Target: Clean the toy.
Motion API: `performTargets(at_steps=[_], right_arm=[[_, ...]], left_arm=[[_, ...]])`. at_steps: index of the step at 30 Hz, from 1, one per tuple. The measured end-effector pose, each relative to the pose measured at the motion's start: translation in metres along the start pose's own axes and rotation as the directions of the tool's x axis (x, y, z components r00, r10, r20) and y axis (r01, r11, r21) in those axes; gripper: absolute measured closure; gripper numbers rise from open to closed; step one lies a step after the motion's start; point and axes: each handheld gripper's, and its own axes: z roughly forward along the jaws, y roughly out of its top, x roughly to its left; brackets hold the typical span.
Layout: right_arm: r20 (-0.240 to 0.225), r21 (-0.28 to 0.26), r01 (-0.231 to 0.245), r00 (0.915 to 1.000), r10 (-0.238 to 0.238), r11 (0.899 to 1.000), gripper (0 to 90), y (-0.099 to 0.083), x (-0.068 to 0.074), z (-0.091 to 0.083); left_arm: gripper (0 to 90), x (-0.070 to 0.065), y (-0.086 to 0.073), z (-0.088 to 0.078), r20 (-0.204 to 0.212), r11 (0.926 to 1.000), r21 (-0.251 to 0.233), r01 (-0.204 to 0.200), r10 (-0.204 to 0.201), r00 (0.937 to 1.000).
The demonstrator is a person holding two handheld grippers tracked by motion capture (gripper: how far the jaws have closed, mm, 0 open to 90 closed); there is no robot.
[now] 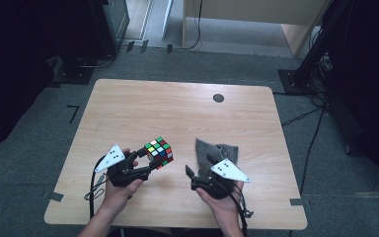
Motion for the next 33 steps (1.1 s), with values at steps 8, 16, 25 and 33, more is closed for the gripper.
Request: performTargets(at_steps=[8,16,25,33], right_arm=[[-0.098,-0.005,-0.008,0.9951,0.007,1.000,14.3,-0.019,0.031,0.021],[-0.063,-0.056,0.034,0.9973,-0.038,0.998,18.7,-0.021,0.040,0.023],[0.002,-0.064,0.085,0.9964,-0.085,0.994,34.1,-0.025,0.041,0.021],[0.028,-0.012,0.089,0.9957,-0.088,0.996,34.2,-0.023,0.033,0.019]], left_arm=[[34.3,-0.012,-0.002,0.007,0.029,0.9992,0.027,0.028,-0.029,0.9991],[34.3,-0.024,-0.008,0.016,0.076,0.9965,0.058,0.060,-0.064,0.9951],[34.0,-0.022,-0.012,0.023,0.104,0.9909,0.103,0.086,-0.097,0.9898],[23.8,-0.011,-0.005,0.014,0.140,0.9936,0.057,0.098,-0.105,0.9845]])
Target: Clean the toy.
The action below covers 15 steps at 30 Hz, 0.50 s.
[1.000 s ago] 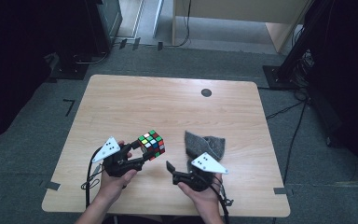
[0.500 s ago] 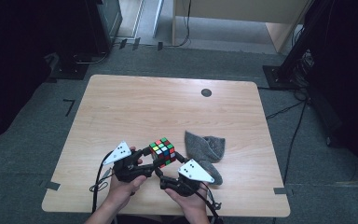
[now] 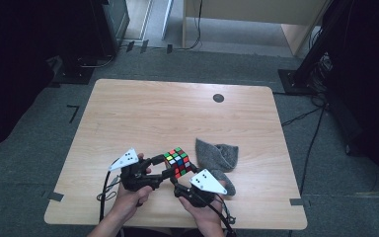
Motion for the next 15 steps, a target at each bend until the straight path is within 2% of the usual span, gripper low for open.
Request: performTargets(at_steps=[3,4,5,7,9,10,11,12,13,15], right_arm=[[-0.003,0.042,-0.031,0.9995,0.032,0.999,34.3,0.000,-0.016,-0.001],[-0.001,0.054,-0.039,0.9992,0.039,0.998,34.2,0.001,-0.021,-0.003],[0.001,0.061,-0.044,0.9990,0.044,0.997,34.3,0.002,-0.025,-0.003],[0.003,0.076,-0.055,0.9985,0.055,0.996,34.2,0.006,-0.035,-0.008],[-0.005,0.091,-0.065,0.9978,0.066,0.994,34.2,0.012,-0.039,-0.012],[-0.010,0.092,-0.067,0.9976,0.068,0.994,34.2,0.015,-0.041,-0.014],[-0.018,0.097,-0.074,0.9970,0.076,0.993,34.2,0.018,-0.043,-0.016],[-0.030,0.101,-0.079,0.9962,0.082,0.992,34.2,0.021,-0.043,-0.019],[-0.042,0.097,-0.084,0.9952,0.089,0.992,34.2,0.025,-0.044,-0.021],[-0.063,0.102,-0.093,0.9930,0.100,0.990,34.2,0.029,-0.044,-0.023]], left_arm=[[15.9,0.008,0.006,-0.010,0.006,0.9996,-0.026,-0.006,0.007,1.0000],[14.1,0.010,0.006,-0.012,-0.004,0.9993,-0.028,-0.026,0.026,0.9997],[13.0,0.012,0.006,-0.015,-0.024,0.9977,-0.025,-0.063,0.063,0.9978],[12.9,0.014,0.004,-0.016,-0.061,0.9920,-0.008,-0.126,0.125,0.9902],[12.9,0.016,-0.001,-0.014,-0.107,0.9775,0.040,-0.207,0.210,0.9717],[12.9,0.016,-0.004,-0.012,-0.119,0.9702,0.062,-0.234,0.240,0.9634],[13.0,0.016,-0.007,-0.010,-0.134,0.9604,0.082,-0.266,0.275,0.9519],[13.1,0.014,-0.011,-0.007,-0.156,0.9441,0.112,-0.310,0.325,0.9329],[13.2,0.012,-0.013,-0.004,-0.160,0.9348,0.126,-0.332,0.350,0.9232],[13.3,0.007,-0.019,0.001,-0.169,0.9025,0.158,-0.401,0.424,0.8895]])
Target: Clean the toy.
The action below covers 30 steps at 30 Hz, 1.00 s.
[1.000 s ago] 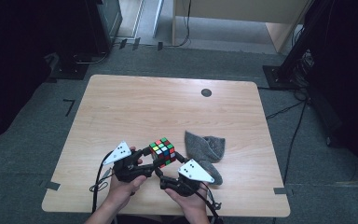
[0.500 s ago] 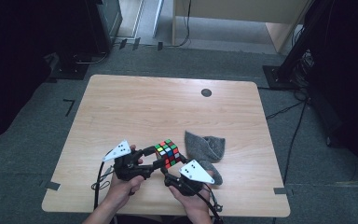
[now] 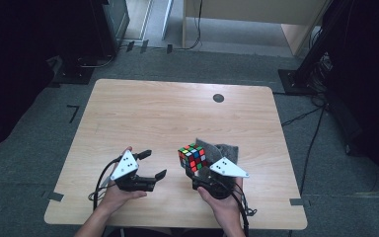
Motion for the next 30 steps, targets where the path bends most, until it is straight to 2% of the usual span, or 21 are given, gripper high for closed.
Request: performTargets(at_steps=[2,4,6,8,12,18,20,23,27,28,30], right_arm=[[-0.019,0.010,-0.004,0.9998,0.004,1.000,34.2,0.003,0.002,-0.001],[-0.037,0.038,-0.009,0.9993,0.011,0.999,34.2,0.005,0.003,-0.002],[-0.072,0.069,-0.041,0.9964,0.046,0.997,34.2,0.007,0.004,-0.002],[-0.101,0.099,-0.050,0.9931,0.060,0.994,34.2,0.008,0.006,-0.001],[-0.125,0.133,-0.043,0.9904,0.060,0.990,34.1,0.008,0.013,0.003],[-0.156,0.175,-0.050,0.9847,0.078,0.983,34.1,0.007,0.018,0.008],[-0.167,0.190,-0.057,0.9818,0.090,0.980,34.1,0.007,0.018,0.009],[-0.177,0.208,-0.062,0.9791,0.100,0.976,34.1,0.006,0.020,0.010],[-0.181,0.244,-0.063,0.9774,0.109,0.968,34.1,0.006,0.023,0.013],[-0.185,0.256,-0.067,0.9757,0.117,0.964,34.1,0.006,0.023,0.014],[-0.186,0.279,-0.072,0.9742,0.128,0.958,34.1,0.005,0.024,0.016]], left_arm=[[13.3,-0.008,-0.002,0.004,-0.002,0.9982,0.016,-0.057,0.057,0.9984],[13.4,-0.014,-0.002,0.006,0.027,0.9955,0.022,-0.092,0.091,0.9955],[13.4,-0.019,-0.002,0.007,0.027,0.9918,0.021,-0.126,0.126,0.9917],[13.4,-0.022,-0.001,0.008,0.021,0.9899,0.014,-0.141,0.141,0.9898],[13.3,-0.024,-0.002,0.008,-0.002,0.9856,-0.009,-0.169,0.169,0.9856],[13.5,-0.029,-0.003,0.009,-0.016,0.9717,-0.018,-0.236,0.235,0.9718],[13.5,-0.032,-0.003,0.010,-0.022,0.9641,-0.020,-0.265,0.264,0.9642],[14.3,-0.038,-0.004,0.012,-0.033,0.9474,-0.021,-0.319,0.319,0.9473],[19.6,-0.046,-0.005,0.011,-0.060,0.9184,-0.039,-0.394,0.391,0.9184],[20.9,-0.047,-0.005,0.011,-0.060,0.9141,-0.041,-0.403,0.401,0.9142],[24.9,-0.049,-0.005,0.011,-0.066,0.9105,-0.043,-0.411,0.408,0.9106]])
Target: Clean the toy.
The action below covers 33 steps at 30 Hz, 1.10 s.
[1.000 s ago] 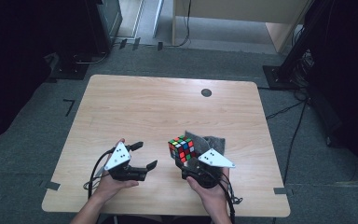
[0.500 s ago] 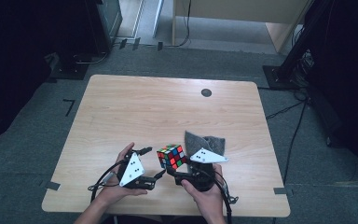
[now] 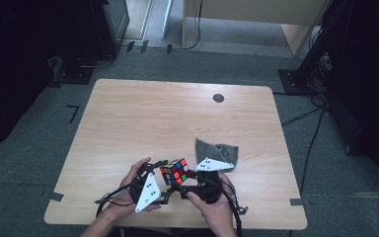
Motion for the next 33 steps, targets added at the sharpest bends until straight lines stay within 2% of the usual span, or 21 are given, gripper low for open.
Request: performTargets(at_steps=[3,5,7,9,11,13,15,16,17,18,19,21,22,24,25,26,27,29,30,31,33], right_arm=[[-0.005,0.005,-0.009,0.9999,0.009,1.000,33.9,0.000,-0.002,0.001],[-0.011,-0.011,-0.016,0.9998,0.016,1.000,33.7,0.000,-0.004,-0.001],[-0.026,-0.029,-0.025,0.9994,0.025,0.999,30.6,0.000,-0.006,-0.002],[-0.064,-0.058,-0.054,0.9967,0.050,0.997,28.5,0.001,-0.011,-0.007],[-0.094,-0.089,-0.071,0.9936,0.063,0.993,27.0,0.003,-0.015,-0.013],[-0.089,-0.135,-0.056,0.9950,0.045,0.989,25.3,0.006,-0.018,-0.021],[-0.053,-0.194,-0.035,0.9983,0.025,0.980,24.5,0.008,-0.023,-0.031],[-0.018,-0.221,-0.017,0.9997,0.013,0.975,24.5,0.008,-0.027,-0.034],[0.040,-0.235,0.010,0.9992,-0.001,0.972,25.0,0.006,-0.032,-0.037],[0.121,-0.231,0.049,0.9925,-0.021,0.972,27.5,0.004,-0.038,-0.037],[0.207,-0.211,0.090,0.9772,-0.045,0.973,29.6,0.001,-0.044,-0.036],[0.326,-0.161,0.112,0.9437,-0.054,0.981,29.5,-0.007,-0.058,-0.031],[0.363,-0.147,0.101,0.9307,-0.042,0.984,28.9,-0.013,-0.067,-0.027],[0.392,-0.132,0.089,0.9195,-0.030,0.987,26.1,-0.019,-0.077,-0.021],[0.436,-0.109,0.106,0.8989,-0.048,0.988,24.8,-0.023,-0.082,-0.016],[0.454,-0.101,0.116,0.8890,-0.058,0.988,23.0,-0.025,-0.085,-0.013],[0.466,-0.087,0.122,0.8822,-0.068,0.989,22.2,-0.027,-0.088,-0.010],[0.478,-0.061,0.114,0.8753,-0.071,0.992,23.9,-0.031,-0.094,-0.004],[0.493,-0.055,0.113,0.8670,-0.072,0.992,29.8,-0.033,-0.095,-0.002],[0.510,-0.044,0.107,0.8575,-0.070,0.993,31.4,-0.034,-0.097,0.000],[0.527,-0.008,0.076,0.8476,-0.060,0.997,30.3,-0.037,-0.101,0.005]], left_arm=[[31.4,-0.001,-0.001,0.000,0.009,1.0000,-0.002,-0.003,0.003,1.0000],[33.2,0.000,-0.002,-0.001,0.021,0.9997,-0.013,0.020,-0.019,0.9996],[33.5,0.002,-0.002,0.000,0.027,0.9990,-0.003,0.044,-0.044,0.9987],[33.6,0.005,-0.004,0.000,0.039,0.9972,0.003,0.075,-0.075,0.9964],[33.7,0.013,-0.008,-0.002,0.063,0.9908,0.010,0.135,-0.135,0.9888],[33.7,0.020,-0.010,-0.003,0.062,0.9834,0.015,0.181,-0.182,0.9814],[33.8,0.028,-0.012,-0.006,0.059,0.9723,0.024,0.233,-0.234,0.9705],[33.8,0.032,-0.013,-0.007,0.056,0.9670,0.031,0.253,-0.254,0.9656],[33.8,0.035,-0.014,-0.009,0.057,0.9602,0.034,0.277,-0.279,0.9587],[33.9,0.038,-0.015,-0.011,0.067,0.9550,0.039,0.294,-0.296,0.9528],[33.9,0.040,-0.015,-0.012,0.069,0.9506,0.043,0.307,-0.310,0.9483],[33.9,0.044,-0.016,-0.013,0.076,0.9387,0.041,0.342,-0.345,0.9356],[33.9,0.045,-0.016,-0.013,0.078,0.9331,0.043,0.357,-0.359,0.9300],[33.9,0.046,-0.017,-0.013,0.086,0.9267,0.047,0.373,-0.376,0.9228],[33.9,0.047,-0.017,-0.013,0.090,0.9235,0.050,0.380,-0.383,0.9192],[33.8,0.047,-0.018,-0.012,0.096,0.9198,0.053,0.389,-0.392,0.9148],[33.8,0.048,-0.018,-0.012,0.097,0.9165,0.055,0.396,-0.400,0.9115],[33.8,0.049,-0.019,-0.012,0.096,0.9102,0.059,0.410,-0.414,0.9052],[33.8,0.049,-0.020,-0.011,0.085,0.9095,0.058,0.412,-0.415,0.9056],[33.8,0.049,-0.020,-0.011,0.076,0.9093,0.056,0.412,-0.416,0.9063],[33.7,0.050,-0.020,-0.011,0.064,0.9083,0.058,0.414,-0.418,0.9064]])
